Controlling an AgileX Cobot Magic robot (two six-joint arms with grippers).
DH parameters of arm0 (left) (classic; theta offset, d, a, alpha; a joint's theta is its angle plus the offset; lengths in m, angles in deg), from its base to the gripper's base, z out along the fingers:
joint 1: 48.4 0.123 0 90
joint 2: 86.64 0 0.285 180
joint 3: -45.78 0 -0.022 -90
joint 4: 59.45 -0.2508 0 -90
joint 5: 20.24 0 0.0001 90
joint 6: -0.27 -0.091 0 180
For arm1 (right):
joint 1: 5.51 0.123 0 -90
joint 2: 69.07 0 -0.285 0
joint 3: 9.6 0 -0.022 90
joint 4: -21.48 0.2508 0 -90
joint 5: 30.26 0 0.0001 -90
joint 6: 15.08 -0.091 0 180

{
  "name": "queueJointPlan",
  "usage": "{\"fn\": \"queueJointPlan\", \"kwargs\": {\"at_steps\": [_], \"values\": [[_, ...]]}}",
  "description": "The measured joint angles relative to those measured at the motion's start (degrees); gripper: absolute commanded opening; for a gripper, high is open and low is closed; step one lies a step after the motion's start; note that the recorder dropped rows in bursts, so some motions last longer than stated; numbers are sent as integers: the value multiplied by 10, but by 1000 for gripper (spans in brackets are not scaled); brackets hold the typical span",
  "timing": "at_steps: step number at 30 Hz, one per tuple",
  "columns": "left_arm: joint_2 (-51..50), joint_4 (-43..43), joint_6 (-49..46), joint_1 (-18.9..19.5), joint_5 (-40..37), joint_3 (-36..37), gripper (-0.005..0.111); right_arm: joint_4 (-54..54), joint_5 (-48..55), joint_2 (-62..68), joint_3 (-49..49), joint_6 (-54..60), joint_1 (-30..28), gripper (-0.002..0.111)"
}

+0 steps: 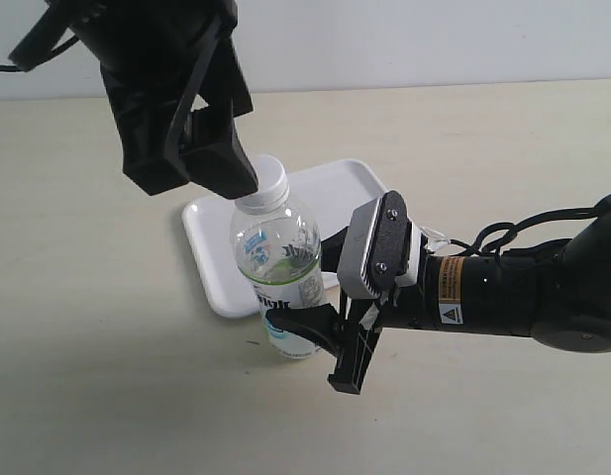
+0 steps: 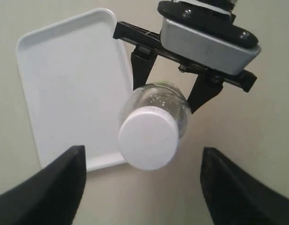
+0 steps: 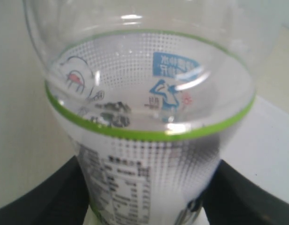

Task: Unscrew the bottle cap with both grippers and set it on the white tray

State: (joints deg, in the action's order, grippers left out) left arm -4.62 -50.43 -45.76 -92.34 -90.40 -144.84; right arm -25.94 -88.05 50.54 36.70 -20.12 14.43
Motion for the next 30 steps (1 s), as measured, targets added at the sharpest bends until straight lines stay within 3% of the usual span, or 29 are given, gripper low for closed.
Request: {"fn": "queueJointPlan", "kwargs": {"at_steps": [12,17,24,30], "values": [[-39,14,0,0,0,3,67,0,0,0,0,1,0,0],[-39,14,0,0,0,3,56,0,0,0,0,1,0,0],[-39,14,0,0,0,3,65,0,0,0,0,1,0,0],[-41,14,7,0,0,3,66,0,0,0,0,1,0,0]]}}
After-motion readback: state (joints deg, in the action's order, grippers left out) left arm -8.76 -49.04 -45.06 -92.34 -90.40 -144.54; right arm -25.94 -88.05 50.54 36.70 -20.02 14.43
